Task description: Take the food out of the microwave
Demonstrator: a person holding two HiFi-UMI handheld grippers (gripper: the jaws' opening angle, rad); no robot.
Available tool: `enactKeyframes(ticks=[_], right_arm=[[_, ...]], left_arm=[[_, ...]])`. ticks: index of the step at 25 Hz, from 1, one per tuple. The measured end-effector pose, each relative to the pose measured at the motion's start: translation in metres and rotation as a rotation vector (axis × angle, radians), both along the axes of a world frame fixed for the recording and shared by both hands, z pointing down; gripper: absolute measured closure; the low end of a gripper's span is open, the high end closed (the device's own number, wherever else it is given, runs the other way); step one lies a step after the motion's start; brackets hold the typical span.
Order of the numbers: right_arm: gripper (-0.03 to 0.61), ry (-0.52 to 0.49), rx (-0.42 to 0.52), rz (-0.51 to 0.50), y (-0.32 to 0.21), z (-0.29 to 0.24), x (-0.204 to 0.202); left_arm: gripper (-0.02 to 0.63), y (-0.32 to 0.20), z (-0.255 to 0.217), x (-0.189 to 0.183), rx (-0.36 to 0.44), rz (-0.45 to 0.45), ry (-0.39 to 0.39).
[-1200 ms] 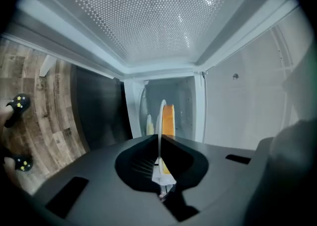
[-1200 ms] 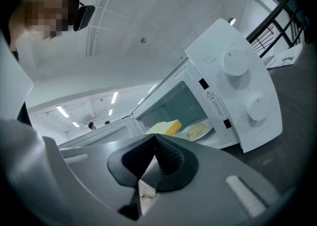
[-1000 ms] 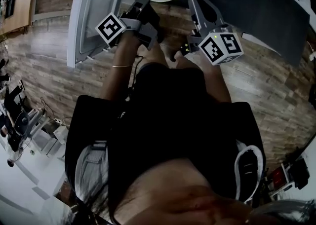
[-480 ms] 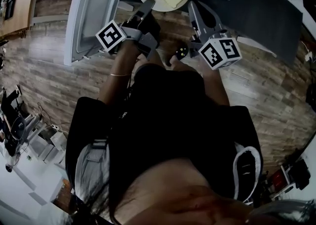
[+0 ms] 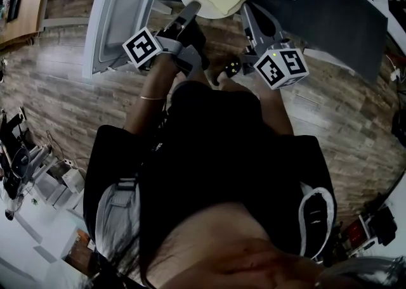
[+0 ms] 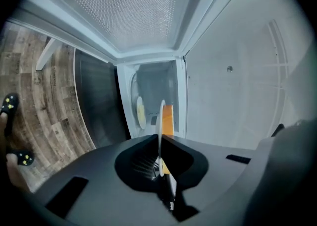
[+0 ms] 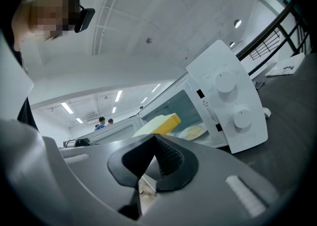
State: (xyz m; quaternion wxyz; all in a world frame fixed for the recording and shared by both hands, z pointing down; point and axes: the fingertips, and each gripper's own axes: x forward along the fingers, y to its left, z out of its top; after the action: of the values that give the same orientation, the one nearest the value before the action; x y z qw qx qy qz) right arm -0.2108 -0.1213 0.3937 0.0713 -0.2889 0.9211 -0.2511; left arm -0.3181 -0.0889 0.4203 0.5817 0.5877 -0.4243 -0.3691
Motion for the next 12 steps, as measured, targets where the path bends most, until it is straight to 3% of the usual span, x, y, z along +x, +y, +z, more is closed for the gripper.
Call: enactKeyframes(ticks=[12], right_arm=[[0.578, 0.021, 0.008, 0.065, 0.016, 0.001, 0.016]], left_arm=[[0.601, 0.01, 0.0, 0.017, -0.02, 0.071, 0.031]])
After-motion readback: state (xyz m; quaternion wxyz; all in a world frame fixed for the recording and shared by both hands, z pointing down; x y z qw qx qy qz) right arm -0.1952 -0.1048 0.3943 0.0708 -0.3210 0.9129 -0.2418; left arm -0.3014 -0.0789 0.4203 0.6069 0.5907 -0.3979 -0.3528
